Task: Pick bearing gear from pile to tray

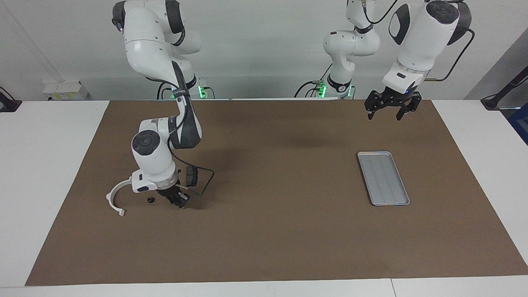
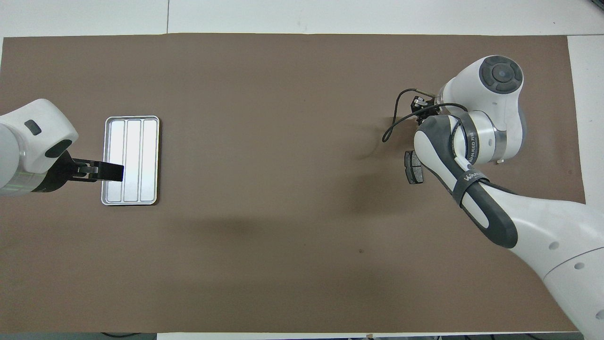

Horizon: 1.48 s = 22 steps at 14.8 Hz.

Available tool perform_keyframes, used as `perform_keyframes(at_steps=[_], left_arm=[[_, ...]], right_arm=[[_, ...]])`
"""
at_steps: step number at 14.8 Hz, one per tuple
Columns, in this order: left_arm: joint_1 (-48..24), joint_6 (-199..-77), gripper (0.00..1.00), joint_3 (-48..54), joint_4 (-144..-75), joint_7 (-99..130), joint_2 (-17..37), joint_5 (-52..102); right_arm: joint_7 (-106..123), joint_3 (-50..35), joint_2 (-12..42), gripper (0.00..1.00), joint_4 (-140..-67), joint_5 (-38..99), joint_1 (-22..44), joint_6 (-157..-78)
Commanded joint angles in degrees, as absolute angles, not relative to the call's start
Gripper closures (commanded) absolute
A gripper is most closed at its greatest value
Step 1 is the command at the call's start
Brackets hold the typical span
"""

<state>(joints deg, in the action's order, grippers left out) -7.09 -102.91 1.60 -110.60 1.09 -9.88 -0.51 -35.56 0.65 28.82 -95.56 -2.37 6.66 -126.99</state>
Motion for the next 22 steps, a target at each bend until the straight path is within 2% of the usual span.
perform_keyframes(at_steps=[1, 3, 7, 10, 14, 17, 22], left_arm=[[-8.0, -103.8, 0.00, 1.1, -112.1, 2.0, -11.2, -1.5], [-8.0, -103.9, 0.00, 1.8, -112.1, 2.9, -11.2, -1.8], [-7.9, -104.3, 0.00, 1.9, -112.1, 2.9, -11.2, -1.8], [-7.9, -104.6, 0.00, 1.9, -112.2, 2.8, -11.2, -1.8], [-7.6, -104.6, 0.00, 1.9, -112.4, 2.3, -11.3, -1.8], [-7.0, -104.8, 0.00, 1.8, -112.5, 1.2, -11.3, -1.8], [-6.1, -105.4, 0.00, 1.8, -112.6, 0.6, -11.3, -1.8]], right_arm=[[-32.4, 0.4, 26.6, 1.00, -91.3, -3.2, 6.4, -120.1], [-30.6, 0.4, 24.4, 1.00, -89.7, -3.0, 6.4, -116.3], [-30.2, -1.0, 21.8, 1.00, -81.8, -2.3, 6.5, -105.6], [-30.3, -3.2, 18.5, 1.00, -81.6, -2.1, 6.5, -104.9], [-37.8, -6.3, 17.9, 1.00, -77.5, 0.8, 7.4, -103.6], [-46.6, -6.2, 18.3, 1.00, -74.6, 0.1, 14.0, -101.3], [-57.6, -6.2, 18.0, 1.00, -74.6, 0.5, 21.3, -100.1]])
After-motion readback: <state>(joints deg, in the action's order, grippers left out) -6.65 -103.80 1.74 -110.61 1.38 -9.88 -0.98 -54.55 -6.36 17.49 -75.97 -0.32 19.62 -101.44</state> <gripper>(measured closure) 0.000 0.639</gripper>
